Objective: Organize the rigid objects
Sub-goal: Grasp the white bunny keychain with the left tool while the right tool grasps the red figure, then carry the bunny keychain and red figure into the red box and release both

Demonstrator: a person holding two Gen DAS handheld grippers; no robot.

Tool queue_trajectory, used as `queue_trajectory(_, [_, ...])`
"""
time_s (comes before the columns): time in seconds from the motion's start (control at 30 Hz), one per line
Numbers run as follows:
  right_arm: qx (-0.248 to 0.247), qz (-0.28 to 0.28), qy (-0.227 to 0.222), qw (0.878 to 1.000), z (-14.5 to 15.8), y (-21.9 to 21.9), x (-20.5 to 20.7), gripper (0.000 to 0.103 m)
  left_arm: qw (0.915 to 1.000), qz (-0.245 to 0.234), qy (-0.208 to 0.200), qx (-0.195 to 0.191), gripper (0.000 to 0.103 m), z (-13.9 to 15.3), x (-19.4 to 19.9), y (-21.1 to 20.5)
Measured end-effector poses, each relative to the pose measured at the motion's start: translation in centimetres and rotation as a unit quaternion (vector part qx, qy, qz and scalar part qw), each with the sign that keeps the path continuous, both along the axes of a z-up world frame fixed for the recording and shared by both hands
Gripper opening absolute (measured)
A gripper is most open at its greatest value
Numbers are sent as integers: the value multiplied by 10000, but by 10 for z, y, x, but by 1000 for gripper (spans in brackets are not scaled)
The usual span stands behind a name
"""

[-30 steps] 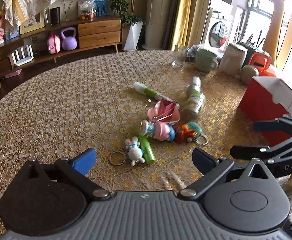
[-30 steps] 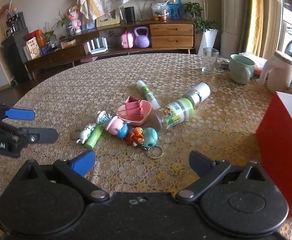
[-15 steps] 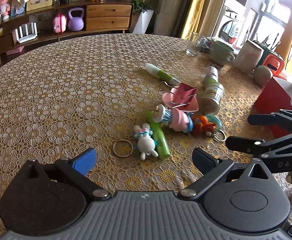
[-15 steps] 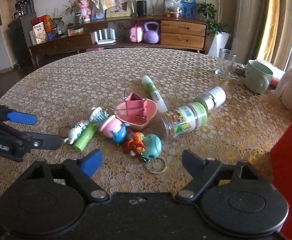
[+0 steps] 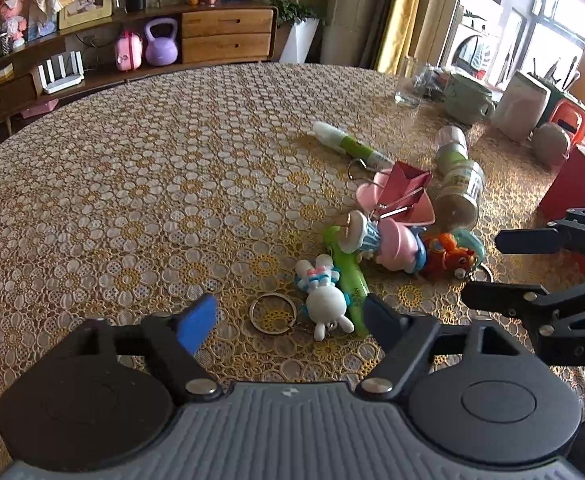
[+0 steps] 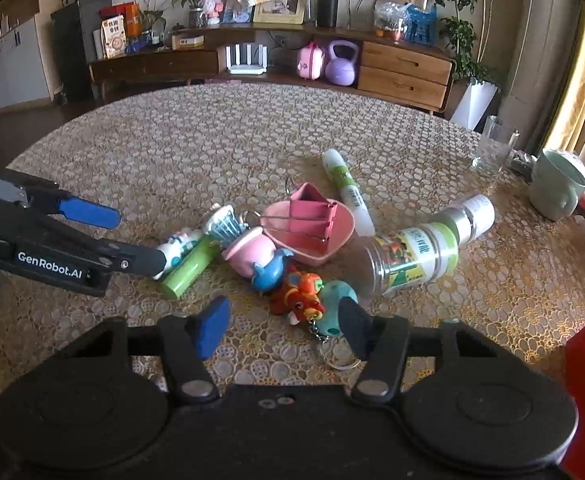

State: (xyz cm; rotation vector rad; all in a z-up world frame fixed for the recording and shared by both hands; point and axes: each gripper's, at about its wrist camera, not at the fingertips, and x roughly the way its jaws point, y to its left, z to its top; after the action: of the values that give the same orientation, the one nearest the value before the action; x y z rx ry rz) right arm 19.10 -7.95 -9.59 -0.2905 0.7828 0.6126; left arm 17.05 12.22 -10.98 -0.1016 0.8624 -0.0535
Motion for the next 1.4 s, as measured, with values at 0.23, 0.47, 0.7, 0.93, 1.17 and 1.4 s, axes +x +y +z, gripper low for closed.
queue_trajectory(0.23, [-179, 28, -20, 9998, -9, 9, 5, 48, 10000, -80, 43, 23, 58, -5, 9, -5])
queue_trajectory(0.47, [-404, 150, -193, 9989, -14, 22, 4, 48, 9998, -178, 60, -67, 49, -10, 17, -9])
queue_trajectory(0.7, [-589, 134, -294, 9977, -18, 28, 4, 32, 9996, -238, 78, -164, 37, -11, 21, -10])
queue_trajectory(0.93, [-469, -85, -205, 9987, -19, 19, 9, 8, 9996, -199, 77, -196, 37, -11, 20, -9])
queue_trajectory(1.17, [-287, -67, -53, 9996, -15, 11, 7, 10, 9995, -130, 138, -267, 37, -10, 13, -6])
queue_trajectory(1.4, [-316, -138, -15, 9994, -22, 12, 9, 39, 9994, -105, 146, -282, 37, -9, 8, -4])
